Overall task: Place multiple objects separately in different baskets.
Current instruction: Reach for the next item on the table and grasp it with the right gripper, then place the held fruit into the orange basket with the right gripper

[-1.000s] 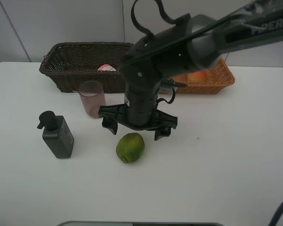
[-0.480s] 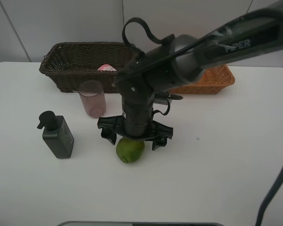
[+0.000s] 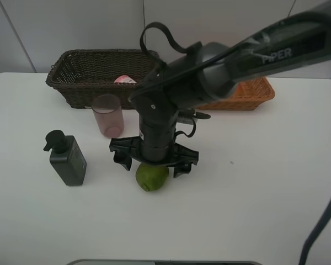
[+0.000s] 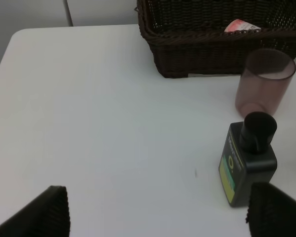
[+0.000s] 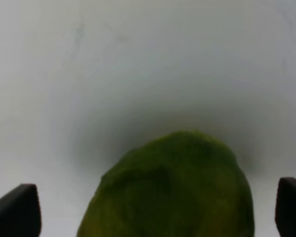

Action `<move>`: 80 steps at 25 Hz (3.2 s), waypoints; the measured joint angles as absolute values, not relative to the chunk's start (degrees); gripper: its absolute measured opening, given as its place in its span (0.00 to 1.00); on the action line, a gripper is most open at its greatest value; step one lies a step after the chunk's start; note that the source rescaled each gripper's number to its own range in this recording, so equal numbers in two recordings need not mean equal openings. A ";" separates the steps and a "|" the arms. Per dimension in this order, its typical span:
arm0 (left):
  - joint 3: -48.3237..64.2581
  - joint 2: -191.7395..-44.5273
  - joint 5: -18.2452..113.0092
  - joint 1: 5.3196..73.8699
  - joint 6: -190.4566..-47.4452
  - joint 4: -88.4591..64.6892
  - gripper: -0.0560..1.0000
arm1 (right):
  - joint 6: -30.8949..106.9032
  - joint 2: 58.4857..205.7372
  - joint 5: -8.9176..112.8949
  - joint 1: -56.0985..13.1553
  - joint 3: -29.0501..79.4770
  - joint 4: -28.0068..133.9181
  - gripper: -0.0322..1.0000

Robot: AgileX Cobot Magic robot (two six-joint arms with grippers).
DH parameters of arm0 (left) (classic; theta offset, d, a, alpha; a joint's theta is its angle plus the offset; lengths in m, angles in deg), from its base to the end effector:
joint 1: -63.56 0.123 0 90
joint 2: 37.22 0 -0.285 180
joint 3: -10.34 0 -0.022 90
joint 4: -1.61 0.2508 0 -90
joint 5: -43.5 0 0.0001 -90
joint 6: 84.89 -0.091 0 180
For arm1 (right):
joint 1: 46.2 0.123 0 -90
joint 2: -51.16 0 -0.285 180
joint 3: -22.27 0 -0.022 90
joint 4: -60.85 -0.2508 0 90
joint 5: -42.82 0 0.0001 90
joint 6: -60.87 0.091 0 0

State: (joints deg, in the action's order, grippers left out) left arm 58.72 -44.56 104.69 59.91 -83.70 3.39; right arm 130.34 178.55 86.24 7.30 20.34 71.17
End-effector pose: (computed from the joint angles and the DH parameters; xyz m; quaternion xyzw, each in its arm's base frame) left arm -0.0066 0.0029 0.2776 0.0176 0.8519 -0.0066 0.5233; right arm 0.2428 0.3093 0.1180 0.0774 0.9928 0.0240 0.0879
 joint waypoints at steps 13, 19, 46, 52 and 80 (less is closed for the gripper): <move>58.72 -44.56 104.69 59.91 -83.70 3.39 0.94 | 130.39 180.09 86.25 7.30 20.34 69.10 1.00; 58.72 -44.56 104.69 59.91 -83.70 3.39 0.94 | 130.39 180.09 86.92 7.30 20.34 68.94 0.60; 58.72 -44.56 104.69 59.91 -83.70 3.39 0.94 | 130.45 179.34 86.73 7.30 20.34 66.85 0.55; 58.72 -44.56 104.69 59.91 -83.70 3.39 0.94 | 130.29 175.29 88.32 7.30 21.81 71.54 0.55; 58.72 -44.56 104.69 59.91 -83.70 3.39 0.94 | 99.10 172.27 92.28 -14.24 32.11 83.25 0.55</move>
